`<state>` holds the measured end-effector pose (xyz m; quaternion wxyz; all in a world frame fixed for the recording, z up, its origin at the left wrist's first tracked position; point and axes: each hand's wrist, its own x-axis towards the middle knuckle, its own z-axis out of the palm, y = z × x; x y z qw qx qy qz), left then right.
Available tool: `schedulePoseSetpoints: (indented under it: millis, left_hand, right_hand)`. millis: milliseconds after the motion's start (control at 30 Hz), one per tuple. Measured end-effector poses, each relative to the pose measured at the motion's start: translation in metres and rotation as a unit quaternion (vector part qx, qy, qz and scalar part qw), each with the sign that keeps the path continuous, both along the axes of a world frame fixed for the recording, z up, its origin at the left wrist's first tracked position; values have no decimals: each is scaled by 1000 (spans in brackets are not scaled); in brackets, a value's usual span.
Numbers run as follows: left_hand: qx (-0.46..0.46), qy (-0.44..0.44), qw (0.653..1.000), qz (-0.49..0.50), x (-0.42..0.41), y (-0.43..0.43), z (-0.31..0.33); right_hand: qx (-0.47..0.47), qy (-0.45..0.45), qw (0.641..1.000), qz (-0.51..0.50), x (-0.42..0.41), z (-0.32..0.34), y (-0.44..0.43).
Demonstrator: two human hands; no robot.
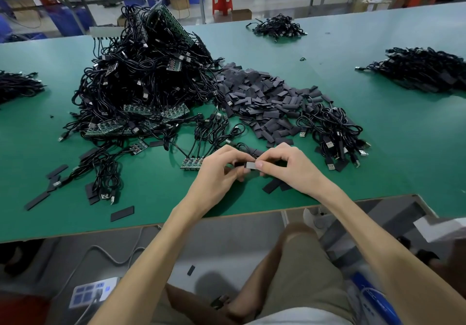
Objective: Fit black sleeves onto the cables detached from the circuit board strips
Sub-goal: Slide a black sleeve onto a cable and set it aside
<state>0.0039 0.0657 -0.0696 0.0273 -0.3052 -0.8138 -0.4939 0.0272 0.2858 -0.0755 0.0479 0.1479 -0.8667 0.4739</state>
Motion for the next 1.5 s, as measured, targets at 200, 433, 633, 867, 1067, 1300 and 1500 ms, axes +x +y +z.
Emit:
schedulePoseSetpoints:
  millis: [200,433,633,867,1067,1300,1500]
  left_hand:
    - [-83,153,984,34,7,2,1]
    - [-139,206,966,71,14,4,1]
    - [-120,179,969,117,13,2,2]
    - [-91,149,975,135,12,2,4]
    - [-84,149,977,125,12,2,3]
    - [-101,165,975,113,12,2,0]
    - [-114,173,971,119,14,3,1]
  right_hand:
    - [-13,-14,1000,0,0,0,0]
    - [-17,-22,1000,1,1,2,0]
    - [-42,-16,999,-9,4,5,-2]
    - [-86,-3,996,-32,5,7,-3]
    - [-71,-2,997,-37,4,6,-3]
    - [-62,-4,997,-42,3,5,-2]
    - [-63,-11,997,-44,4,5,-2]
